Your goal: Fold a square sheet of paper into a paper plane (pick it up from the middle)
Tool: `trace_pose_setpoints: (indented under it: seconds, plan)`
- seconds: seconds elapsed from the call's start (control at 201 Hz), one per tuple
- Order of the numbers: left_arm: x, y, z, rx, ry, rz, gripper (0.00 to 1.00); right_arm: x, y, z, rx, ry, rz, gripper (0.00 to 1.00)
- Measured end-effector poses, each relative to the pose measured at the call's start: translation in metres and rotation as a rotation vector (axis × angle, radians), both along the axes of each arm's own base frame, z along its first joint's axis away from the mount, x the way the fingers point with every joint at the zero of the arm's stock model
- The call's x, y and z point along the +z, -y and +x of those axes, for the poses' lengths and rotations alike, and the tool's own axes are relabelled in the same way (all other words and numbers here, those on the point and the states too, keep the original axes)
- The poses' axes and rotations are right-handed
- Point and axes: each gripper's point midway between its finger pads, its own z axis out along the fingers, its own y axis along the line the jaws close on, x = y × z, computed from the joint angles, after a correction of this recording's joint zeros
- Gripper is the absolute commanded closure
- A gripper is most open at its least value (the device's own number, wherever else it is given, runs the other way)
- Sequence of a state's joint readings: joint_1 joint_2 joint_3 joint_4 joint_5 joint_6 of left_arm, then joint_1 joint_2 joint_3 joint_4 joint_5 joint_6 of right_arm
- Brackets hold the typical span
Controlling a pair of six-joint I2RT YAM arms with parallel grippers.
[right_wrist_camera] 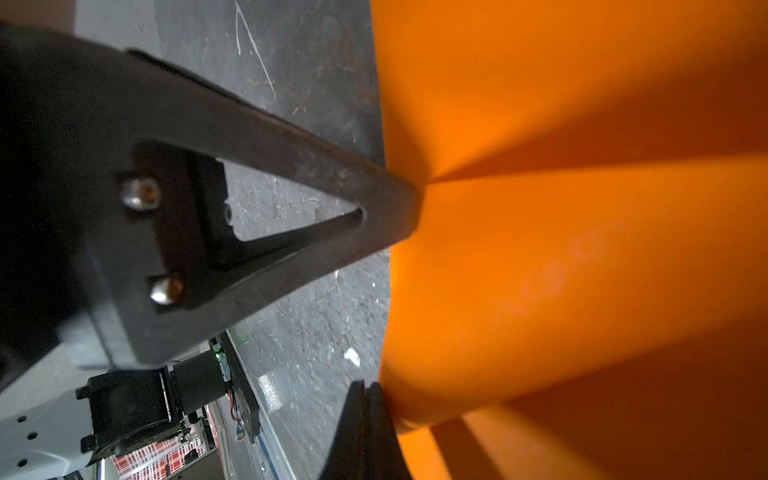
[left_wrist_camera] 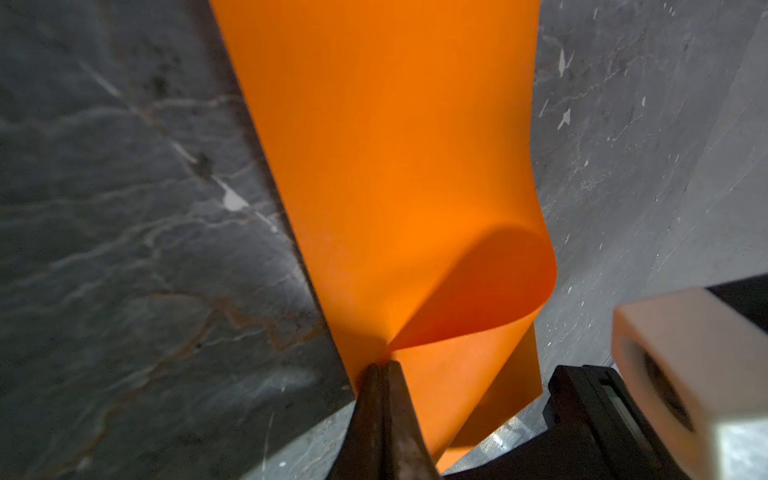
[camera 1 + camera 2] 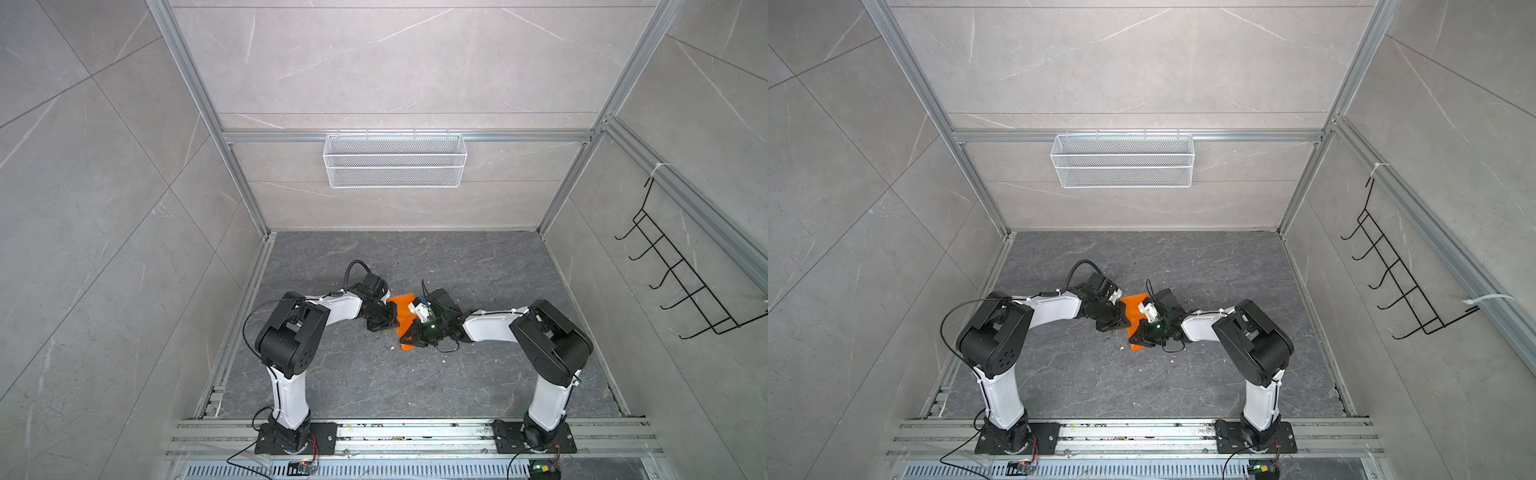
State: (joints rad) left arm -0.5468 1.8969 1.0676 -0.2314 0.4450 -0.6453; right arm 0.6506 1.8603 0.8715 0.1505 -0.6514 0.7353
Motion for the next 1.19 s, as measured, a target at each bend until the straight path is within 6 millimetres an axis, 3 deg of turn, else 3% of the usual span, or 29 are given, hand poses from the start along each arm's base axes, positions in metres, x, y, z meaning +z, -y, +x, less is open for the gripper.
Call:
trace_pose_setpoints:
  seconds: [0.846,1.194]
  plan:
    - [0.0,0.0,0.0,-0.001,0.008,0.01,1.0,-0.011,0.004,-0.015,0.046,0.0,-0.027,0.96]
    - [0.0,0.0,0.0,-0.001,0.01,0.012,1.0,-0.004,0.006,-0.012,0.038,0.025,-0.032,0.95]
